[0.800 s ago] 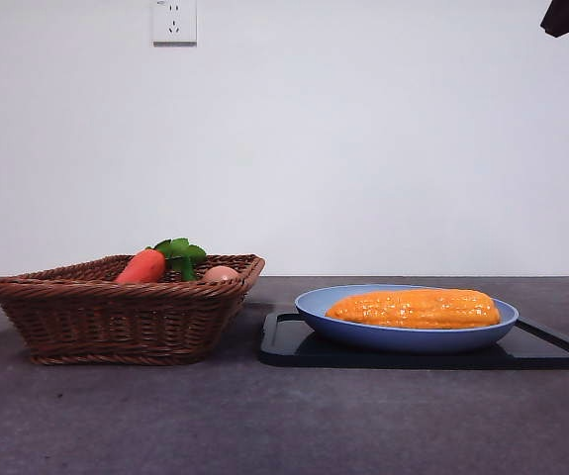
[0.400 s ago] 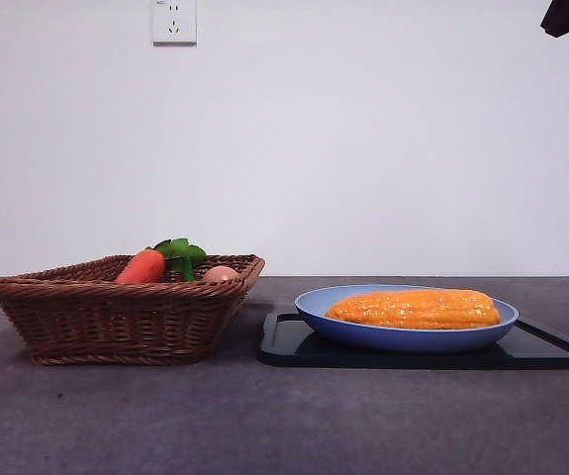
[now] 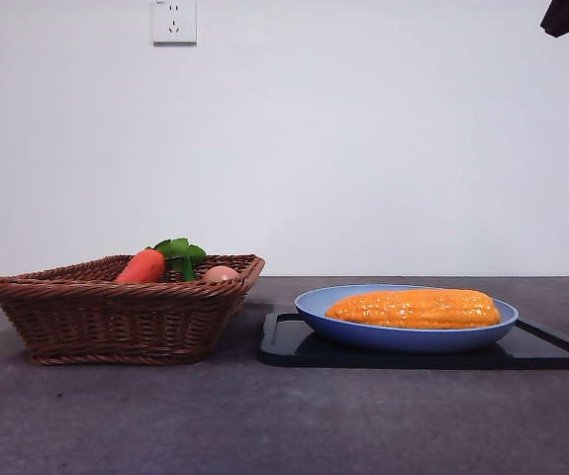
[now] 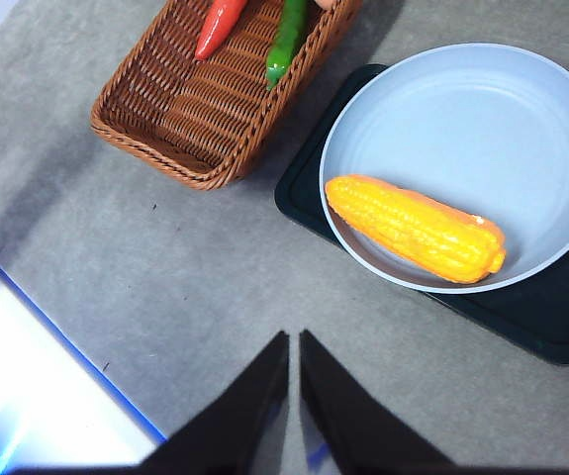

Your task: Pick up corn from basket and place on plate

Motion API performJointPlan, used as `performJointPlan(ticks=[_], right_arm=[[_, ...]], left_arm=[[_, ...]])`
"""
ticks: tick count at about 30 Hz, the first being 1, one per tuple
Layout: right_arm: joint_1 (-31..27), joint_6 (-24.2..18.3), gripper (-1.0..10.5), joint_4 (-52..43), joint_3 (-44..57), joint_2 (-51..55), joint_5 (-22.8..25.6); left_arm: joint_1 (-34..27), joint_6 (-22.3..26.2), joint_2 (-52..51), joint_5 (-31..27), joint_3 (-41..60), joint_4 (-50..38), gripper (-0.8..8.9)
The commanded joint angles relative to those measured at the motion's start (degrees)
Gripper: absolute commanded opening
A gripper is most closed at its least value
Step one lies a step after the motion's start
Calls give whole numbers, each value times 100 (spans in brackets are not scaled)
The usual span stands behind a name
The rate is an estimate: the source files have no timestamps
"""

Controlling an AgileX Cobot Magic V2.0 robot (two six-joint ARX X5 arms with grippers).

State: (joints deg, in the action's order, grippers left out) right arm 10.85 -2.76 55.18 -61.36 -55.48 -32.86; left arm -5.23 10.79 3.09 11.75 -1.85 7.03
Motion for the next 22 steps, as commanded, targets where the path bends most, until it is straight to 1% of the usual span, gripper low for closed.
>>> performJointPlan(ticks=[1,4,9,12,22], right_arm=[[17,-52,2,-35,-96,-31,-13],[17,-50,2,-37,-96,-31,-13],[15,-50,2,-37,-96,-31,-13],[15,-52,2,-46,-96,-31,-13],[17,-52,2,-330,-96,-31,-13]], left_arm=[[-17,-63,-94,-20,85,118,8],[-17,-127,-229,-20,168,306,8],[-17,-166,-293,-20,168,293,8],[-17,-291,-293,-17,168,280,8],[-15,-291,-293,-20,168,280,8]])
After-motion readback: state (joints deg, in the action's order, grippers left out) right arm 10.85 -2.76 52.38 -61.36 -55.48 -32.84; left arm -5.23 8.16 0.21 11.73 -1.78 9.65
